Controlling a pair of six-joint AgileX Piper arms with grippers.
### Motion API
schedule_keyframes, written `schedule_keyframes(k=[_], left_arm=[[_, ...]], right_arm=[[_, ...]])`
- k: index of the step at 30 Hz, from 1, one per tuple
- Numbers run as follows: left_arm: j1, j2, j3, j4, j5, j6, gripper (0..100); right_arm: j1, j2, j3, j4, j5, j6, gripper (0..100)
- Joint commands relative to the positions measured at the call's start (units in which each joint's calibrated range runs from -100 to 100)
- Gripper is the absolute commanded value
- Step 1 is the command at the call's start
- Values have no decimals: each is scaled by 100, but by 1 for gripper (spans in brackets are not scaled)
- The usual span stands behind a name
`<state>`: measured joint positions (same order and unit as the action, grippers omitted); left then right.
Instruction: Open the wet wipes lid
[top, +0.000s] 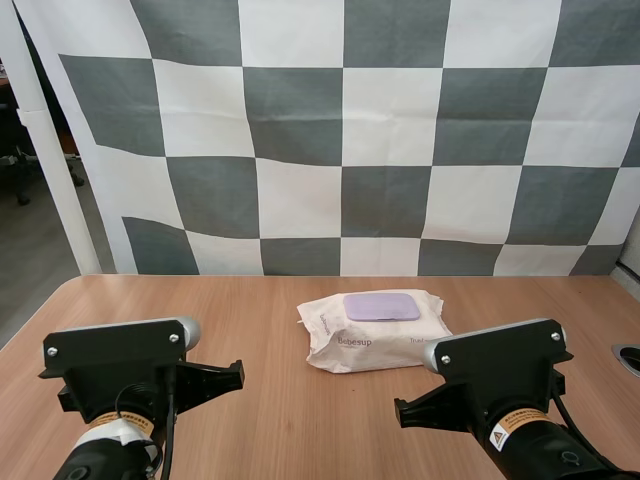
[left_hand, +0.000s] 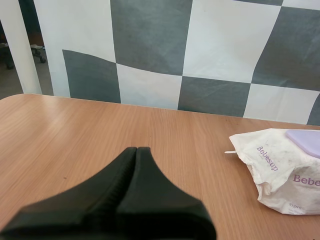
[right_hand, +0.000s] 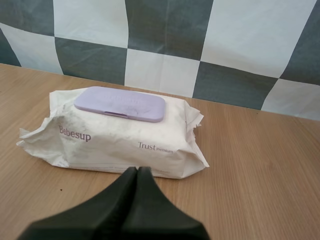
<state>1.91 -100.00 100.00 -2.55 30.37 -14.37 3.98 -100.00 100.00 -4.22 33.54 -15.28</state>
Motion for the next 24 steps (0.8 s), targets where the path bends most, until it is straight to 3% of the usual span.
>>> schedule_keyframes(k=[1, 18, 24], left_arm=[[-303, 0, 0, 255, -25, -191, 0], [-303, 0, 0, 320, -27, -191, 0], [-303, 0, 0, 368, -111, -14, 0]], right_arm=[[-400, 0, 0, 774, -183, -42, 0], [-400, 0, 0, 751, -183, -42, 0], [-400, 0, 0, 103, -817, -42, 0]])
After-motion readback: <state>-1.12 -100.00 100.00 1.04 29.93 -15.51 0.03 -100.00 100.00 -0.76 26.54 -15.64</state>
